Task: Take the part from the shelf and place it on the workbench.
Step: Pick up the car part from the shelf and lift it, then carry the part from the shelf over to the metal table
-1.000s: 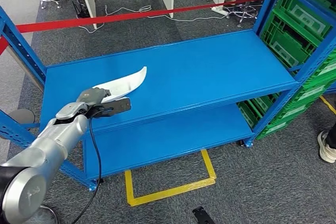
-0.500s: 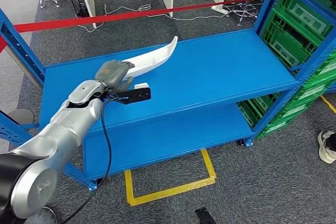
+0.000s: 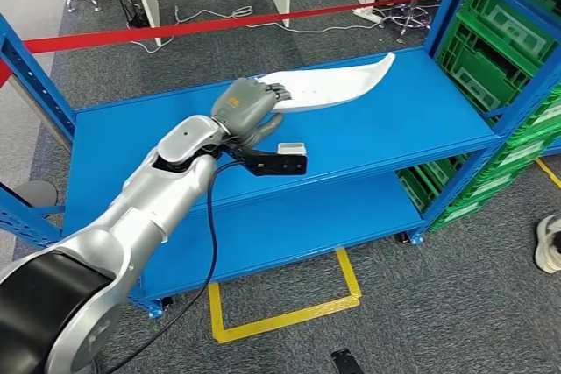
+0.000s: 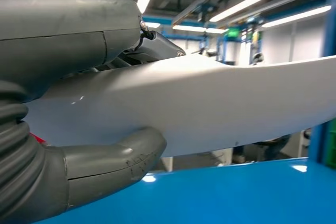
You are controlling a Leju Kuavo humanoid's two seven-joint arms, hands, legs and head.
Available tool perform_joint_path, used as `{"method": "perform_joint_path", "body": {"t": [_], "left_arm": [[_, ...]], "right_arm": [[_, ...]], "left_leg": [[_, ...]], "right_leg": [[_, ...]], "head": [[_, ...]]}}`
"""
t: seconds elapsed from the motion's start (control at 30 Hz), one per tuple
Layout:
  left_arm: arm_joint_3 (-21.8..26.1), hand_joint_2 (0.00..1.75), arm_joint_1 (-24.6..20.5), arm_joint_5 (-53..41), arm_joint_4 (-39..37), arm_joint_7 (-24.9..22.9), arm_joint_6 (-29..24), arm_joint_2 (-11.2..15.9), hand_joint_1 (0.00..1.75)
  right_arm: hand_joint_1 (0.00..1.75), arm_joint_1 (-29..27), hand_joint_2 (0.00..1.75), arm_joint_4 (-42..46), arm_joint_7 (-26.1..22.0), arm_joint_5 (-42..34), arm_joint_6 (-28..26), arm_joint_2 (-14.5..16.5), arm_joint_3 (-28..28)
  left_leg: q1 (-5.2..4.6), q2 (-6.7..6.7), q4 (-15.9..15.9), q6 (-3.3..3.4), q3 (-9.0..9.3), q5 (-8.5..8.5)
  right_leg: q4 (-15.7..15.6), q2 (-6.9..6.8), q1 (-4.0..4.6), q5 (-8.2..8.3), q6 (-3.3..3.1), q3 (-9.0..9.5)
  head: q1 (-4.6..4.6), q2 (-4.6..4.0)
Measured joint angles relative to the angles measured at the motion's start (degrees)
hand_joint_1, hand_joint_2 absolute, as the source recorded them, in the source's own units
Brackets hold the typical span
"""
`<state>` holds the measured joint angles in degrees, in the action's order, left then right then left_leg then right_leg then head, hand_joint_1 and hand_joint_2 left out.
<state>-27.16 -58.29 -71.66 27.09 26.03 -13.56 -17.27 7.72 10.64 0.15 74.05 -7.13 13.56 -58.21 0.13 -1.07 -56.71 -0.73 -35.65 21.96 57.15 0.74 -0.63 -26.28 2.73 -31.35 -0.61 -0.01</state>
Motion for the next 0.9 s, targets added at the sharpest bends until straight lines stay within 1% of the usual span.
{"method": "perform_joint_path", "body": {"t": [0.2,0.33,0.37,0.43,0.47,0.5,0.53,0.57,0.6,0.63,0.67,0.7,0.73,0.77,0.8,0.83,0.87,0.9], "left_arm": [[-3.7,1.75,0.2,2.8,2.0,-0.1,0.4,0.0,1.75],[-6.8,1.75,0.5,7.1,3.3,-2.0,1.2,0.2,1.75],[-7.7,1.75,0.6,8.3,3.6,-2.5,1.2,0.2,1.75],[-9.3,1.75,0.6,9.9,4.1,-3.1,1.2,0.4,1.75],[-10.0,1.75,0.6,10.3,4.4,-3.2,1.2,0.5,1.75],[-10.6,1.75,0.6,10.6,4.7,-3.3,1.2,0.5,1.75],[-11.0,1.75,0.6,10.8,4.9,-3.4,1.2,0.5,1.75],[-11.5,1.75,0.6,10.9,5.1,-3.5,1.2,0.5,1.75],[-11.9,1.75,0.7,11.0,5.2,-3.5,1.2,0.5,1.75],[-12.3,1.75,0.8,11.2,5.3,-3.6,1.2,0.6,1.75],[-12.6,1.75,1.0,11.3,5.3,-3.7,1.2,0.6,1.75],[-13.0,1.75,1.2,11.4,5.3,-3.8,1.2,0.7,1.75],[-13.3,1.75,1.4,11.5,5.3,-3.9,1.2,0.7,1.75],[-13.6,1.75,1.5,11.6,5.3,-3.9,1.2,0.7,1.75],[-13.8,1.75,1.5,11.7,5.4,-3.9,1.2,0.7,1.75],[-13.9,1.75,1.4,11.8,5.4,-4.0,1.2,0.8,1.75],[-14.0,1.75,1.4,11.9,5.5,-4.0,1.2,0.8,1.75],[-14.1,1.75,1.3,12.0,5.6,-4.0,1.2,0.9,1.75]], "right_arm": [[0.00,0.0,1.75,0.0,-0.1,0.0,-0.1,0.0,-0.2],[0.00,-0.1,1.75,0.0,-0.2,-0.1,-0.1,0.0,-0.3],[0.00,-0.1,1.75,0.0,-0.2,-0.1,-0.1,0.0,-0.3],[0.00,-0.1,1.75,0.0,-0.3,-0.1,-0.1,0.0,-0.4],[0.00,-0.1,1.75,0.0,-0.3,-0.1,-0.1,0.0,-0.5],[0.00,-0.1,1.75,0.0,-0.3,-0.1,-0.2,-0.1,-0.6],[0.00,-0.1,1.75,0.0,-0.3,-0.1,-0.2,-0.1,-0.6],[0.00,-0.1,1.75,0.0,-0.3,-0.1,-0.2,-0.1,-0.7],[0.00,-0.1,1.75,0.0,-0.3,-0.1,-0.2,-0.1,-0.7],[0.00,-0.1,1.75,0.0,-0.3,-0.2,-0.2,-0.1,-0.8],[0.00,0.0,1.75,0.0,-0.4,-0.2,-0.2,-0.2,-0.8],[0.00,0.0,1.75,0.0,-0.4,-0.2,-0.2,-0.2,-0.9],[0.00,0.1,1.75,0.0,-0.5,-0.2,-0.2,-0.3,-1.0],[0.00,0.1,1.75,0.0,-0.4,-0.1,-0.2,-0.4,-1.1],[0.00,0.1,1.75,0.0,-0.4,-0.1,-0.2,-0.5,-1.1],[0.00,0.0,1.75,0.0,-0.4,-0.1,-0.2,-0.5,-1.2],[0.00,-0.1,1.75,0.0,-0.3,0.0,-0.2,-0.5,-1.2],[0.00,-0.1,1.75,0.0,-0.3,0.0,-0.2,-0.5,-1.2]], "left_leg": [[0.00,0.00,0.0,0.00,-0.01,0.00],[-0.01,0.00,0.0,0.00,-0.02,0.00],[-0.10,-0.01,-0.1,0.21,-0.05,0.10],[-0.33,0.00,-0.2,0.84,-0.09,0.24],[-0.34,0.02,0.1,1.27,0.03,0.10],[-0.22,0.10,0.6,1.48,0.28,-0.21],[-0.07,0.18,1.2,1.67,0.52,-0.56],[0.11,0.26,1.6,1.80,0.74,-0.84],[0.17,0.33,1.8,1.85,0.82,-0.94],[0.19,0.37,1.8,1.89,0.80,-0.96],[0.22,0.40,1.8,1.87,0.77,-0.95],[0.30,0.43,1.8,1.80,0.74,-0.92],[0.44,0.43,1.7,1.64,0.72,-0.89],[0.68,0.40,1.4,1.34,0.67,-0.78],[0.92,0.34,1.0,0.89,0.56,-0.60],[1.08,0.23,0.5,0.34,0.27,-0.43],[1.08,0.13,0.0,-0.19,-0.04,-0.32],[1.00,0.05,-0.4,-0.66,-0.38,-0.33]], "right_leg": [[0.0,-0.01,0.00,0.00,0.00,0.00],[0.0,-0.01,-0.01,0.00,0.00,0.00],[-0.1,-0.02,-0.09,0.03,0.14,0.03],[-0.4,-0.02,-0.32,0.13,0.53,0.12],[-0.6,-0.01,-0.39,0.20,0.81,0.19],[-0.4,-0.05,-0.41,-0.01,0.95,0.07],[0.4,-0.09,-0.37,-0.71,1.10,-0.36],[2.5,-0.15,-0.37,-2.03,1.22,-1.32],[5.8,-0.21,-0.42,-3.85,1.35,-2.90],[9.9,-0.21,-0.46,-5.69,1.56,-4.79],[13.5,-0.23,-0.56,-6.91,1.80,-6.51],[15.5,-0.25,-0.67,-7.08,2.08,-7.54],[15.4,-0.28,-0.83,-6.10,2.37,-7.52],[12.9,-0.34,-1.09,-4.11,2.72,-6.35],[9.1,-0.43,-1.43,-2.08,3.23,-4.57],[5.7,-0.35,-1.54,-0.69,3.58,-2.77],[3.4,-0.22,-1.65,0.11,3.52,-1.59],[2.4,-0.05,-1.65,0.13,3.16,-1.20]], "head": [[0.01,0.01],[0.01,0.01],[0.00,0.00],[-0.03,0.00],[-0.04,0.00],[-0.03,0.01],[0.03,0.00],[0.10,0.00],[0.15,0.00],[0.21,0.00],[0.21,0.01],[0.20,0.01],[0.21,0.01],[0.20,0.01],[0.23,0.01],[0.43,0.01],[0.59,0.01],[0.71,0.01]]}}
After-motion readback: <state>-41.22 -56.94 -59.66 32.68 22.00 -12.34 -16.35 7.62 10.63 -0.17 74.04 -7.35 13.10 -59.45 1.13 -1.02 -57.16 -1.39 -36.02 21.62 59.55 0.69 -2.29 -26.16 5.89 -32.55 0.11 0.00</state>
